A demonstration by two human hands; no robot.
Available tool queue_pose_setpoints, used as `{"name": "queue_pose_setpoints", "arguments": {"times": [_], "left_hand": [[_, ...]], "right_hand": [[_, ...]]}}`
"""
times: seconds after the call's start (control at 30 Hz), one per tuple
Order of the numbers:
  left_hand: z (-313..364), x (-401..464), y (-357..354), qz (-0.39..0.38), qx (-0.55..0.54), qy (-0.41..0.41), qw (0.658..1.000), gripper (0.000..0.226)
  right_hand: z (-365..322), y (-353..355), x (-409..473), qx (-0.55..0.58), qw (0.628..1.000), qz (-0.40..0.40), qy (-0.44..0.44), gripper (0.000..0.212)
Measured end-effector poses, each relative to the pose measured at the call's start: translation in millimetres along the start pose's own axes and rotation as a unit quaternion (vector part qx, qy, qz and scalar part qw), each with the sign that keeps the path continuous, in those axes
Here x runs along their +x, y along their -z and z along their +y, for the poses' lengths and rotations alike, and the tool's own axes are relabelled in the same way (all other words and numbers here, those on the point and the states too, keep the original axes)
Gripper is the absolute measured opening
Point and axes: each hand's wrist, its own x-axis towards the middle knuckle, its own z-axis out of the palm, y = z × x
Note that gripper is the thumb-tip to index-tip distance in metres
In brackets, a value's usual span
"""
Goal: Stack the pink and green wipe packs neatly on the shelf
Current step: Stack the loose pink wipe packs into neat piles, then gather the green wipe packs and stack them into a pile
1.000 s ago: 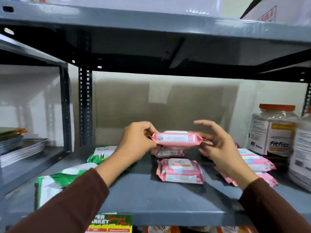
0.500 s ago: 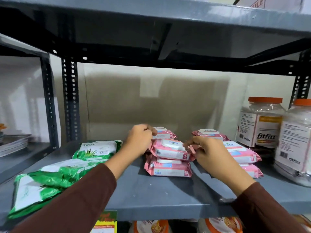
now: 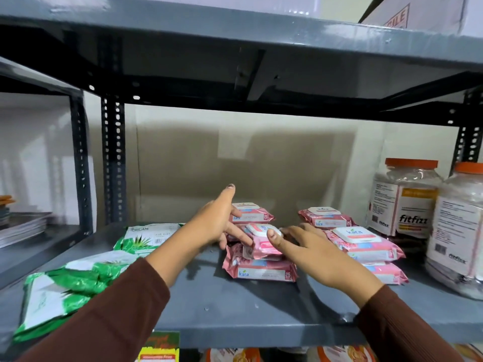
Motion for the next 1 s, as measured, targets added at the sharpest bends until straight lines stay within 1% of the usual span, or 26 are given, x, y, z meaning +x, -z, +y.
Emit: {"name": "queue_pose_setpoints", "arguments": {"times": [0.07, 0.13, 0.2, 0.23, 0.3, 0.33, 0.37, 0.43, 0.5, 0.6, 0.7, 0.77, 0.87, 0.9, 0.93, 0.97, 1.0], "left_hand": [[-1, -6, 4, -0.040, -0.026, 0.013, 0.999, 0.074], [-5, -6, 6, -0.037, -0.060, 0.011, 0.997, 0.072], [-13, 3, 8, 0.020, -0.101, 0.000, 0.995, 0.059], [-17, 7, 8, 0.057, -0.105, -0.010, 0.993, 0.048], [-26, 15, 7, 0.110, -0.072, -0.018, 0.991, 0.021], [-30, 18, 5, 0.118, -0.044, -0.018, 0.992, 0.013], [-35, 20, 3, 0.112, -0.014, -0.015, 0.994, 0.011], [-41, 19, -1, 0.084, 0.014, -0.015, 0.996, 0.016], [-41, 14, -4, 0.065, 0.033, -0.021, 0.997, 0.023], [-39, 10, -7, 0.028, 0.073, -0.034, 0.996, 0.033], [-39, 7, -8, 0.015, 0.072, -0.035, 0.997, 0.033], [-41, 2, -8, 0.010, 0.075, -0.038, 0.996, 0.032], [-45, -3, -8, 0.005, 0.115, -0.037, 0.993, 0.035], [-48, -9, -1, 0.006, 0.139, -0.035, 0.990, 0.037], [-42, -14, -2, -0.005, 0.176, -0.053, 0.983, 0.039], [-41, -23, 4, 0.000, 0.229, -0.070, 0.971, 0.042], [-36, -28, 7, 0.012, 0.289, -0.091, 0.953, 0.047]], "right_hand": [[-3, 3, 2, -0.003, 1.000, -0.004, -0.016, 0.091], [-5, 2, 7, -0.017, 1.000, 0.008, -0.016, 0.081], [-6, 1, 12, 0.002, 1.000, 0.025, -0.006, 0.068], [-5, 1, 14, 0.018, 0.999, 0.027, -0.003, 0.064], [-2, 2, 15, 0.049, 0.999, 0.010, 0.006, 0.058], [-1, 4, 15, 0.063, 0.998, -0.003, 0.011, 0.051], [0, 6, 15, 0.074, 0.997, -0.013, 0.015, 0.042], [4, 8, 19, 0.083, 0.996, -0.022, 0.021, 0.030], [7, 8, 24, 0.087, 0.996, -0.024, 0.025, 0.027], [16, 4, 29, 0.129, 0.990, -0.046, 0.034, 0.032], [17, 4, 25, 0.166, 0.983, -0.068, 0.034, 0.042], [20, 1, 25, 0.162, 0.985, -0.059, 0.030, 0.046], [21, -1, 22, 0.134, 0.990, -0.034, 0.029, 0.049], [13, -4, 24, 0.132, 0.990, -0.040, 0.042, 0.048], [15, 1, 16, 0.127, 0.990, -0.043, 0.044, 0.046], [15, -1, 9, 0.111, 0.992, -0.038, 0.054, 0.046], [21, 3, -2, 0.118, 0.991, -0.010, 0.059, 0.048]]}}
